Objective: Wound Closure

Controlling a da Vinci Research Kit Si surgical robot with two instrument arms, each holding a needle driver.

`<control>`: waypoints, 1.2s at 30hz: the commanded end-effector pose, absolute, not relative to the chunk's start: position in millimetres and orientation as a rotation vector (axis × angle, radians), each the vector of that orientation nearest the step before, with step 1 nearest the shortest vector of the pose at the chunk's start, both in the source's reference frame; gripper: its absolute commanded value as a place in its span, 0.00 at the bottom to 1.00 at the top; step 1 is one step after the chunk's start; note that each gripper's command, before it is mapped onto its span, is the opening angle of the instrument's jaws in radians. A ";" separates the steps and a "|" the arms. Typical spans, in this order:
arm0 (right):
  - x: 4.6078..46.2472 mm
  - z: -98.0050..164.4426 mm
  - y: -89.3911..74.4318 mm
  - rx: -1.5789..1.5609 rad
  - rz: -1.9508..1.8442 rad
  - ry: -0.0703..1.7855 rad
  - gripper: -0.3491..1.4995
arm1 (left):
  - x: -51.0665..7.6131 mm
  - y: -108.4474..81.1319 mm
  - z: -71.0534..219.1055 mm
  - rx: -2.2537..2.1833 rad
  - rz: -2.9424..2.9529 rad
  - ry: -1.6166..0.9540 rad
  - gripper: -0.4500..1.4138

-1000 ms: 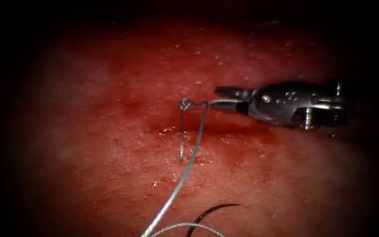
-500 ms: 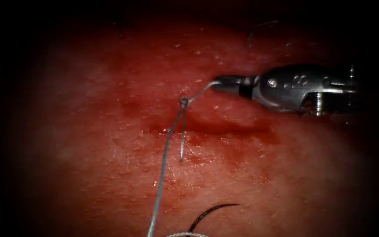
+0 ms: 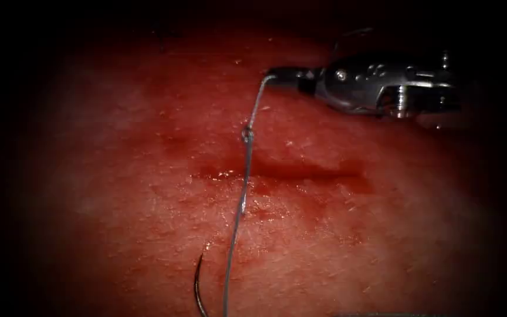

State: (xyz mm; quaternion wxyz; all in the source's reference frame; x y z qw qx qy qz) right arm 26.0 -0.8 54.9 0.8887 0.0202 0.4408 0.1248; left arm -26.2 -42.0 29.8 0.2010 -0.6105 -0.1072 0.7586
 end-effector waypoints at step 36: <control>28.6 58.4 3.3 0.044 0.253 0.879 0.00 | -33.6 -57.5 29.2 -1.920 2.315 -0.817 0.00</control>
